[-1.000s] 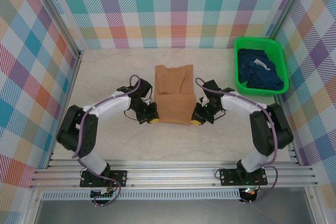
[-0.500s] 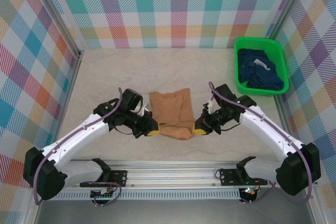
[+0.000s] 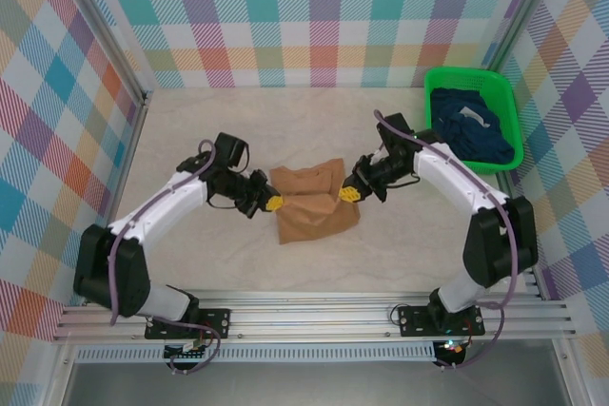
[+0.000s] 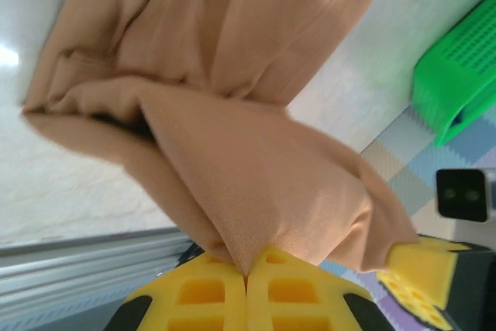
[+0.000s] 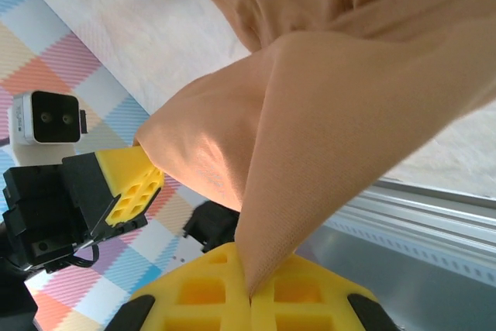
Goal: Fold and stack the t-shirts
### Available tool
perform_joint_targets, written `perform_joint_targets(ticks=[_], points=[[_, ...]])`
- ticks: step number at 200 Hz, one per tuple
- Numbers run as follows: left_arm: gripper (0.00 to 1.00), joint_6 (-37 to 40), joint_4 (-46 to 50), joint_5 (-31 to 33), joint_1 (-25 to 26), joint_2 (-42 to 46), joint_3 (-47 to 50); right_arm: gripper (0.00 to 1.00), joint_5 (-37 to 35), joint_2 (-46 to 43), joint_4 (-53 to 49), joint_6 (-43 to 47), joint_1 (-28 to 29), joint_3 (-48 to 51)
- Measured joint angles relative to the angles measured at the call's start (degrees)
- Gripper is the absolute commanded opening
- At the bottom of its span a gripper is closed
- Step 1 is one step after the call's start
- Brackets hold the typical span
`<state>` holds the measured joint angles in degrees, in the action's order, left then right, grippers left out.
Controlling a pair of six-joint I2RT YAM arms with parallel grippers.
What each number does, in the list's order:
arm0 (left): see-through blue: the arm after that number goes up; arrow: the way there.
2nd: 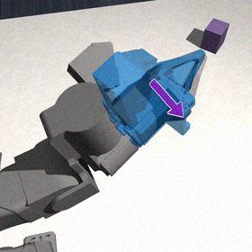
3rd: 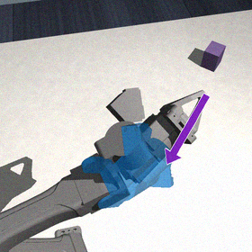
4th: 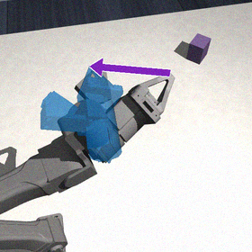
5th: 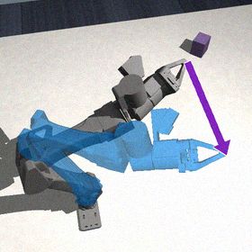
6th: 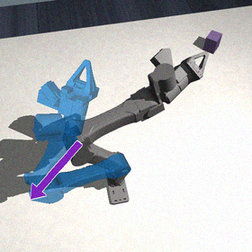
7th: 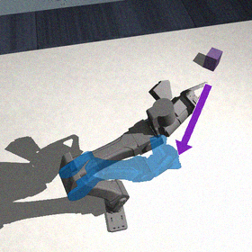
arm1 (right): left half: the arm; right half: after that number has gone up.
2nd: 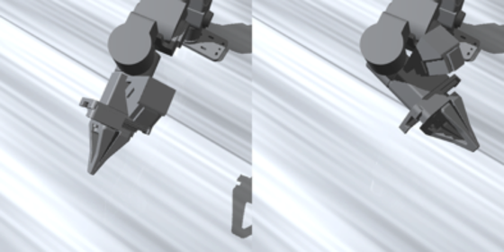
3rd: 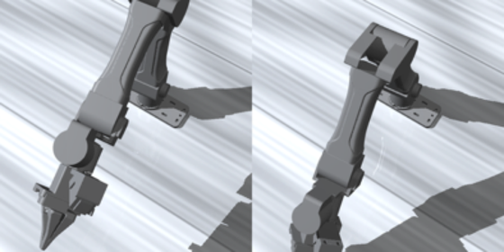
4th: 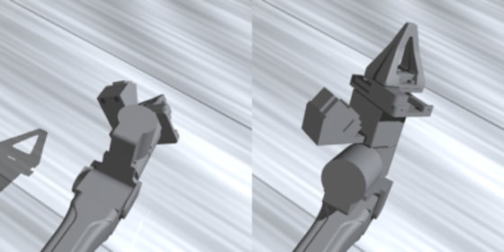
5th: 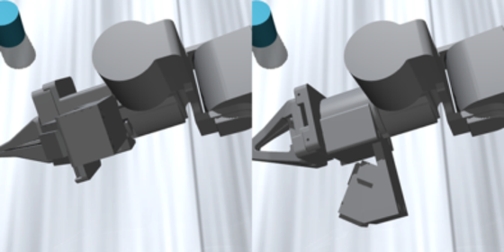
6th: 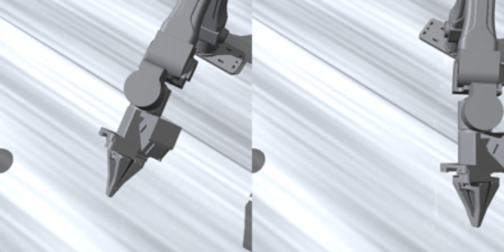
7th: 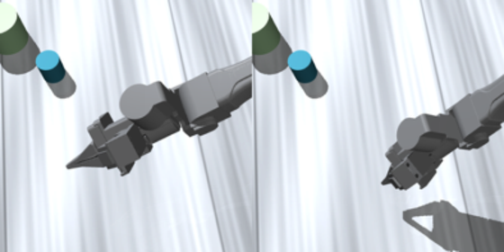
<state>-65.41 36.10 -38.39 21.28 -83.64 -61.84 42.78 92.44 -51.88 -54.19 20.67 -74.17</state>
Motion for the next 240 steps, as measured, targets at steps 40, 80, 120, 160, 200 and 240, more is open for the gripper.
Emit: perform_joint_targets(ticks=[40,80,120,160,200,240], points=[[0.01,2.2,3.1,-0.1,-3.8,-14.0,-16.4,0.00,1.8,13.5,4.6,-2.8,-3.1,-11.1],[0.29,5.1,3.9,0.6,-7.7,-28.9,-26.5,0.11,2.5,34.6,8.6,-4.3,-4.3,-29.7],[0.40,9.8,0.4,2.6,-9.6,-40.6,-35.1,0.44,-2.8,43.8,10.8,-3.1,-5.5,-35.0],[0.37,14.1,3.3,11.1,-9.9,-33.8,-33.9,0.50,-9.1,39.4,11.5,2.3,-6.0,-34.6],[0.20,13.1,1.8,11.8,-5.5,-24.9,-27.3,0.30,-12.5,26.1,15.1,4.7,-4.7,-24.9],[0.12,12.0,-0.1,11.1,-1.5,-31.3,-27.9,0.11,-12.3,28.7,18.7,3.2,0.0,-24.0]])
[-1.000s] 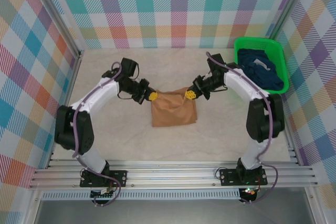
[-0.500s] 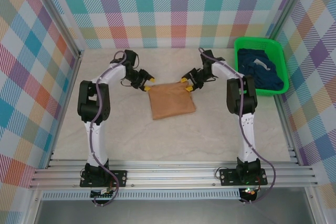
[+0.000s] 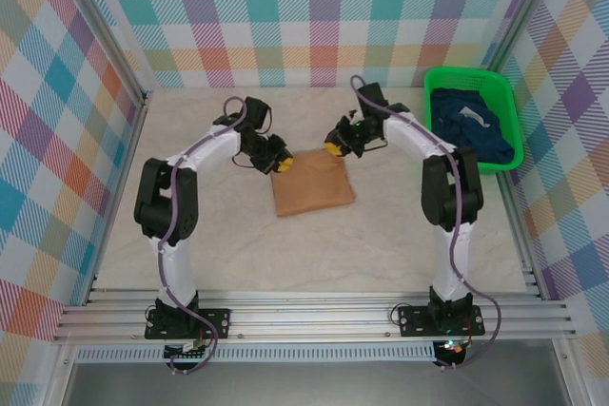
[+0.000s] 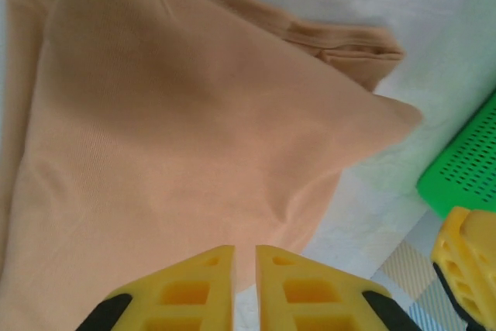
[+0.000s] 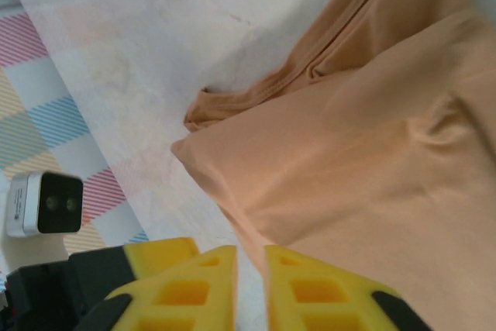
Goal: Fold and stack the t-shirts
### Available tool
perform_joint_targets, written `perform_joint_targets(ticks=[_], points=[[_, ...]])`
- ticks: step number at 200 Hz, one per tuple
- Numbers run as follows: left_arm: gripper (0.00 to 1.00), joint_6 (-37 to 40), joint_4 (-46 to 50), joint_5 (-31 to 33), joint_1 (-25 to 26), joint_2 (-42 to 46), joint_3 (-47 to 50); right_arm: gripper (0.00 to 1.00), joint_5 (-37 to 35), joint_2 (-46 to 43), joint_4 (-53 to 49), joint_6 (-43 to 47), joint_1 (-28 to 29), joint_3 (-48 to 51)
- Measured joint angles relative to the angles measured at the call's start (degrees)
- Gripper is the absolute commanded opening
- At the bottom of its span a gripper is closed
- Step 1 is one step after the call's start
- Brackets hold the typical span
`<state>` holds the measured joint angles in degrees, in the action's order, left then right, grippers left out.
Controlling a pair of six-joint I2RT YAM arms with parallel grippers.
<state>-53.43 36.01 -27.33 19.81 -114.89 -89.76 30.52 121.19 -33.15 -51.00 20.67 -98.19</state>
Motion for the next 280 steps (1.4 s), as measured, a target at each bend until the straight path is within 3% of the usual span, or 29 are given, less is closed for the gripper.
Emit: perform_joint_targets(ticks=[52,84,127,160,188,226,253,280], points=[[0.11,2.5,3.2,2.1,-1.3,-12.9,-11.0,0.11,-1.4,12.5,-1.7,-1.0,0.5,-7.9],[0.11,4.3,4.6,3.1,-3.2,-15.9,-14.0,0.15,-1.3,16.6,-2.5,-2.5,-2.1,-13.6],[0.12,6.4,4.8,3.0,-4.3,-16.5,-14.2,0.16,1.4,18.0,-0.9,-5.8,-3.7,-12.9],[0.28,6.9,4.8,3.3,-4.4,-16.1,-14.2,0.15,1.3,18.0,-1.6,-5.5,-3.7,-13.5],[0.38,6.4,7.4,8.1,-4.3,-11.8,-14.0,0.16,-0.8,15.3,-1.3,-3.8,-3.7,-11.1],[0.41,3.5,9.4,9.8,-3.5,3.1,-6.1,0.28,-2.2,3.2,-0.4,-1.3,-3.7,-0.5],[0.48,-5.7,6.6,6.9,-0.5,13.3,7.5,0.33,-2.9,-2.6,-0.1,2.1,-3.3,5.0],[0.53,-19.5,2.1,6.0,8.7,14.4,15.1,0.33,-2.3,-2.0,-0.4,4.5,-2.6,8.2]])
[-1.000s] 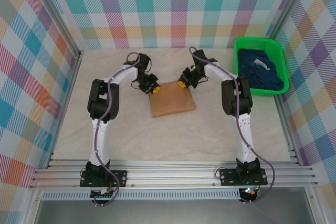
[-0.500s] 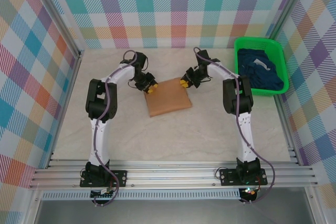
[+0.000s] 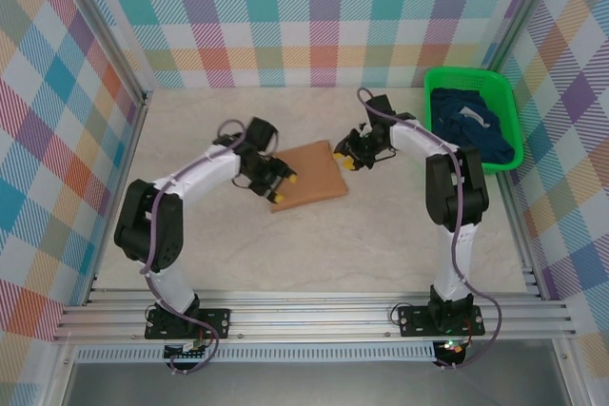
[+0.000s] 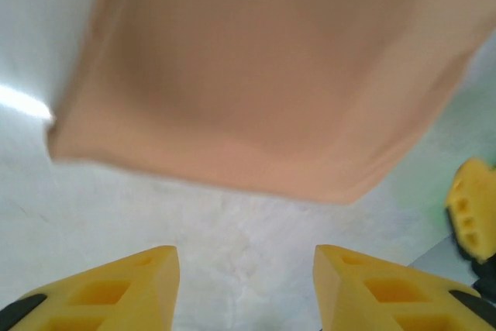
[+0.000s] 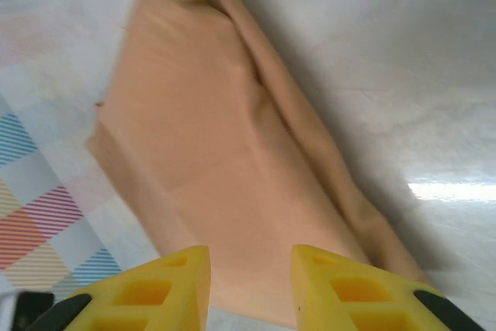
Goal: Fold and stack the t-shirts
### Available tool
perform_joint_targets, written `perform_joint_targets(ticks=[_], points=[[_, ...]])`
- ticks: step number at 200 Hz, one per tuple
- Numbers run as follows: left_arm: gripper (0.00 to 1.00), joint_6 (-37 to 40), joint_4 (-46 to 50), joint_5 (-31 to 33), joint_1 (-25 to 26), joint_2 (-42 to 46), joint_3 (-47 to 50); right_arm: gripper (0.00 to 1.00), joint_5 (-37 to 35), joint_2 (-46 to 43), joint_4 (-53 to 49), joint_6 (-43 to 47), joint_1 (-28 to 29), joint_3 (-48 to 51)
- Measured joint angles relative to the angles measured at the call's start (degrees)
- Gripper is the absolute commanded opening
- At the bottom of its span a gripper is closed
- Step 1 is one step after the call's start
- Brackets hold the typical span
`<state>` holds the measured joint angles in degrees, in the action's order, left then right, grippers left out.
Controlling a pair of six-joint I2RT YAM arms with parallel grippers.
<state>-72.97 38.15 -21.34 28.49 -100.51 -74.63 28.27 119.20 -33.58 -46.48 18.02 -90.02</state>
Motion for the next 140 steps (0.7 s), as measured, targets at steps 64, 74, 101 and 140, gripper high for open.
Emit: perform_joint_targets(ticks=[64,74,101,140], points=[[0.61,-23.8,-6.9,6.5,8.3,0.7,3.3,0.29,2.4,9.7,-1.8,3.0,4.7,-6.1],[0.62,-25.7,-7.0,8.3,8.1,2.1,4.9,0.28,2.7,10.3,-1.0,1.9,5.6,-6.5],[0.63,-29.7,-8.6,12.2,6.6,8.8,12.0,0.26,5.2,12.7,1.9,-3.4,9.1,-8.7],[0.66,-33.0,-9.9,18.6,1.8,18.4,21.0,0.33,8.3,15.0,8.3,-13.0,14.4,-10.4]])
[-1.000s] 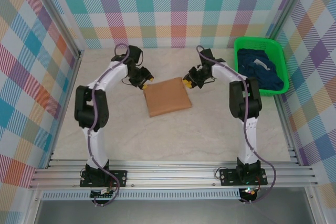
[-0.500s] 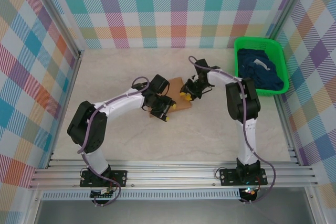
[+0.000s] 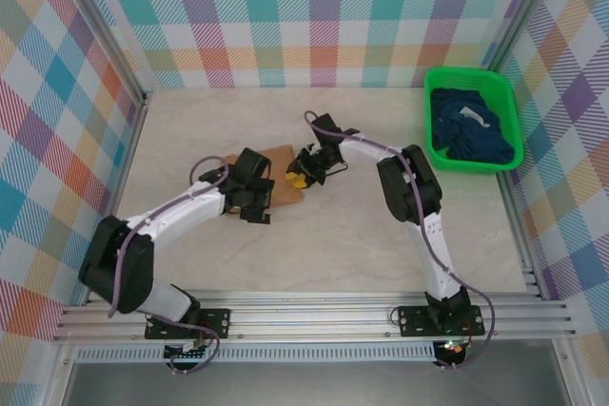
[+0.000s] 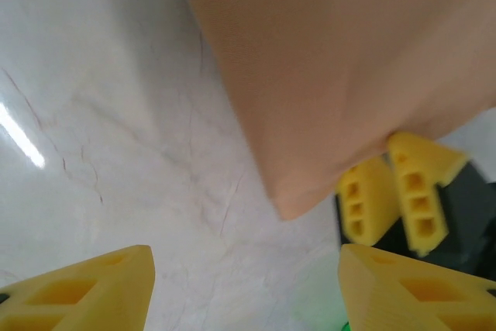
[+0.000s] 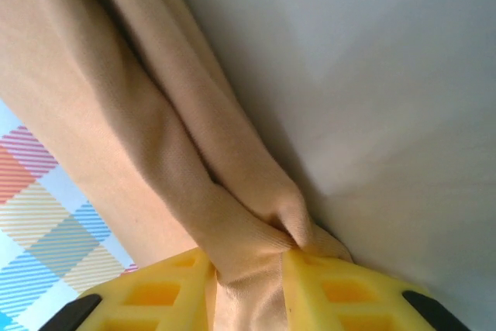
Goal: Fold and stack the t-shirts
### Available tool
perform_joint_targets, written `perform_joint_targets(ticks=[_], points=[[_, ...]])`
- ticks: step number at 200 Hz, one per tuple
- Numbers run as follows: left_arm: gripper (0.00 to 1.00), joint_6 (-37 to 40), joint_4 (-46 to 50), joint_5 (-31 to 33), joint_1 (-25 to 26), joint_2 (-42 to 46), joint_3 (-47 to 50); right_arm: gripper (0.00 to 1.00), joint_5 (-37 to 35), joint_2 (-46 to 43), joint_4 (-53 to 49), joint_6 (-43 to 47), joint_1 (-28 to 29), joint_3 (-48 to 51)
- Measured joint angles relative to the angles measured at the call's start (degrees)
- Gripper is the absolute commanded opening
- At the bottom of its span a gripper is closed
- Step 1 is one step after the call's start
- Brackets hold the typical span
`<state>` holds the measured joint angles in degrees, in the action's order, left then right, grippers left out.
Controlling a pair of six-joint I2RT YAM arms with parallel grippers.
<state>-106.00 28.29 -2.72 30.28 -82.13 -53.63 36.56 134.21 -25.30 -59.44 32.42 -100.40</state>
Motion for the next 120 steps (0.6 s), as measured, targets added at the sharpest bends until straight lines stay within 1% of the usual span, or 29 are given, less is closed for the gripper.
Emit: perform_joint_targets(ticks=[18,39,88,103,120], points=[[0.66,-1.7,-2.1,2.2,-0.8,2.2,2.6,0.36,0.0,-0.5,-0.1,-1.3,1.2,0.0],[0.66,-4.3,-6.8,3.5,-0.9,2.2,6.3,0.37,-1.5,-3.3,-1.8,-0.6,0.1,2.1],[0.65,-6.6,-15.2,4.8,-1.1,-6.2,6.9,0.38,-3.8,-20.4,-4.3,4.3,-8.7,14.7],[0.62,-6.8,-16.7,5.0,-1.3,-8.5,6.1,0.37,-4.2,-25.0,-4.6,5.7,-10.9,18.1],[0.58,-6.8,-17.6,5.3,-1.6,-10.9,5.1,0.37,-4.4,-28.7,-4.7,6.8,-11.6,21.7]])
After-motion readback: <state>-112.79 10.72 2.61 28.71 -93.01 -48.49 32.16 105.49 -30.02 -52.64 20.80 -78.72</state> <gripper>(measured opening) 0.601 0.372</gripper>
